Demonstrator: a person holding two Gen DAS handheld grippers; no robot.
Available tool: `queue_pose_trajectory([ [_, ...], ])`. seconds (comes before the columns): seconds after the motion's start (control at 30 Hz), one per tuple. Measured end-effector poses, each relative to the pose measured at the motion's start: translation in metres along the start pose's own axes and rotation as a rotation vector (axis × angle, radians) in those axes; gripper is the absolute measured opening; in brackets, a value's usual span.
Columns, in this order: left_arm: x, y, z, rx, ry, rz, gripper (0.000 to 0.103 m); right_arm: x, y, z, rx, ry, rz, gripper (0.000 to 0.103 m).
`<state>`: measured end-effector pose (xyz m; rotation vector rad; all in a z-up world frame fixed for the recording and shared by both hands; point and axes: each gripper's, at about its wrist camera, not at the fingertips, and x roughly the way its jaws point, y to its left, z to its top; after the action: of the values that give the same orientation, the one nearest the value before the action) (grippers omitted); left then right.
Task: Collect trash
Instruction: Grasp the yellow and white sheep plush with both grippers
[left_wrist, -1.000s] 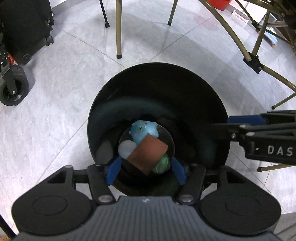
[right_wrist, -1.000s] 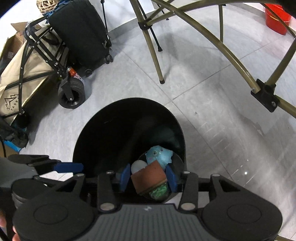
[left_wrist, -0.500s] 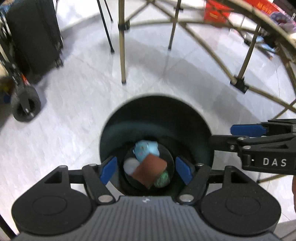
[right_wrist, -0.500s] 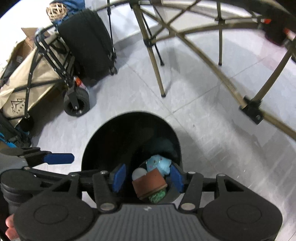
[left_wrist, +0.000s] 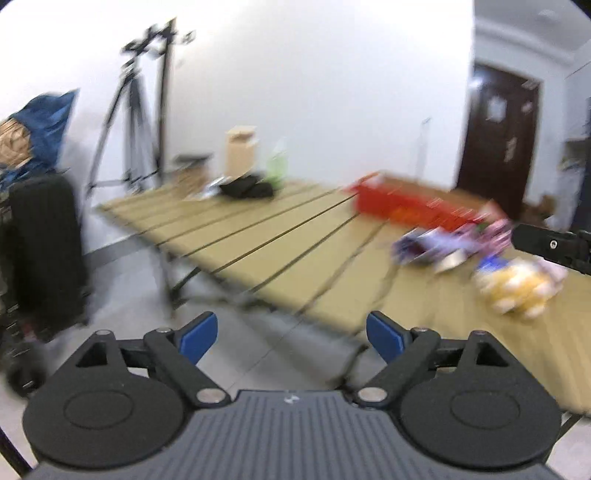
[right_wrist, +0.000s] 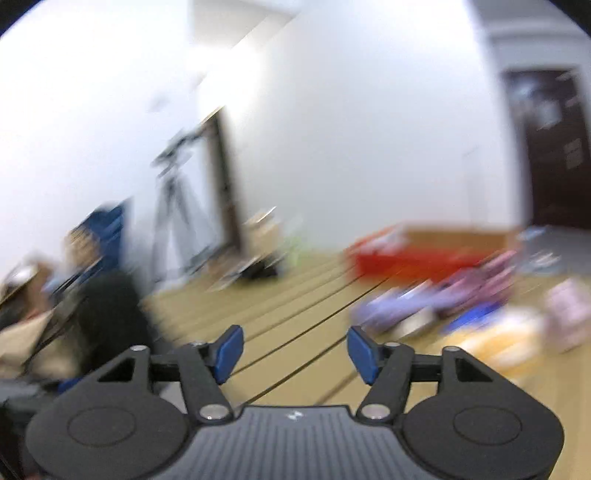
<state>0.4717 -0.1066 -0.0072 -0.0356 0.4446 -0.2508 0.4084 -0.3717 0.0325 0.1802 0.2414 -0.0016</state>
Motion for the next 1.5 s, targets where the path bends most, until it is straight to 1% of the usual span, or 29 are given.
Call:
queue_pose_trajectory([
  [0.03,0.002,-0.014,0.002,0.011,-0.016,-0.035,0.091,-0.004,-0.018,0.005,0.026,-0.021,-0.06,0.067],
  [0.07,0.007,-0.032,0.004,0.018,-0.023,-0.071,0.091,-0.006,-0.036,0.008,0.05,-0.02,-0.1,0.069],
  [0.13,0.018,-0.061,0.004,0.017,-0.005,-0.132,0.091,-0.005,-0.075,0.009,0.135,0.001,-0.163,0.069],
  [0.2,0.032,-0.091,0.006,0.017,0.021,-0.188,0.091,-0.002,-0.109,0.004,0.226,0.024,-0.188,0.068],
  [0.27,0.047,-0.115,0.01,0.026,0.026,-0.24,0.091,0.004,-0.13,-0.002,0.274,0.053,-0.209,0.068],
  [0.3,0.057,-0.126,0.013,0.036,0.026,-0.266,0.091,0.008,-0.14,-0.005,0.29,0.066,-0.208,0.068],
  [0.37,0.078,-0.142,0.02,0.024,0.032,-0.287,0.09,0.021,-0.156,-0.008,0.339,0.082,-0.197,0.068],
  [0.4,0.088,-0.145,0.022,0.002,0.033,-0.31,0.089,0.028,-0.16,-0.008,0.356,0.095,-0.188,0.068],
  [0.43,0.097,-0.147,0.024,-0.023,0.035,-0.324,0.085,0.032,-0.162,-0.01,0.373,0.102,-0.175,0.068],
  [0.47,0.107,-0.148,0.025,-0.049,0.046,-0.341,0.081,0.039,-0.164,-0.011,0.391,0.108,-0.162,0.067],
  [0.5,0.117,-0.148,0.026,-0.072,0.066,-0.367,0.08,0.047,-0.164,-0.012,0.406,0.117,-0.16,0.067],
  [0.53,0.127,-0.148,0.026,-0.1,0.079,-0.39,0.075,0.055,-0.164,-0.015,0.415,0.129,-0.162,0.067],
  [0.57,0.133,-0.146,0.024,-0.136,0.091,-0.403,0.071,0.061,-0.16,-0.02,0.422,0.139,-0.168,0.066],
  [0.63,0.151,-0.141,0.019,-0.231,0.155,-0.46,0.071,0.07,-0.161,-0.026,0.466,0.172,-0.165,0.06],
  [0.67,0.158,-0.141,0.017,-0.257,0.187,-0.486,0.069,0.075,-0.163,-0.03,0.493,0.188,-0.149,0.055],
  [0.73,0.168,-0.145,0.01,-0.266,0.236,-0.517,0.066,0.079,-0.166,-0.035,0.53,0.193,-0.126,0.05],
  [0.77,0.171,-0.148,0.006,-0.256,0.256,-0.538,0.062,0.08,-0.168,-0.036,0.54,0.186,-0.122,0.049],
  [0.8,0.174,-0.151,0.003,-0.247,0.271,-0.557,0.058,0.08,-0.17,-0.037,0.547,0.185,-0.121,0.047],
  [0.83,0.175,-0.152,0.0,-0.247,0.277,-0.579,0.051,0.081,-0.171,-0.039,0.558,0.183,-0.114,0.045],
  [0.9,0.174,-0.154,-0.002,-0.254,0.27,-0.585,0.049,0.08,-0.171,-0.041,0.557,0.181,-0.111,0.042],
  [0.97,0.175,-0.151,-0.003,-0.268,0.272,-0.593,0.042,0.077,-0.171,-0.04,0.551,0.177,-0.113,0.04],
  [1.03,0.175,-0.151,-0.003,-0.276,0.275,-0.594,0.04,0.075,-0.17,-0.041,0.548,0.173,-0.104,0.039],
  [1.17,0.155,-0.148,0.002,-0.236,0.241,-0.576,0.039,0.065,-0.165,-0.036,0.528,0.159,-0.062,0.037],
  [1.23,0.143,-0.139,0.007,-0.231,0.226,-0.561,0.039,0.06,-0.157,-0.032,0.507,0.153,-0.028,0.037],
  [1.33,0.117,-0.122,0.016,-0.187,0.175,-0.518,0.039,0.055,-0.137,-0.026,0.481,0.142,0.049,0.036],
  [1.4,0.095,-0.103,0.021,-0.163,0.137,-0.479,0.039,0.053,-0.119,-0.023,0.463,0.142,0.115,0.036],
  [1.5,0.067,-0.069,0.024,-0.153,0.105,-0.419,0.039,0.056,-0.086,-0.022,0.443,0.151,0.214,0.036],
])
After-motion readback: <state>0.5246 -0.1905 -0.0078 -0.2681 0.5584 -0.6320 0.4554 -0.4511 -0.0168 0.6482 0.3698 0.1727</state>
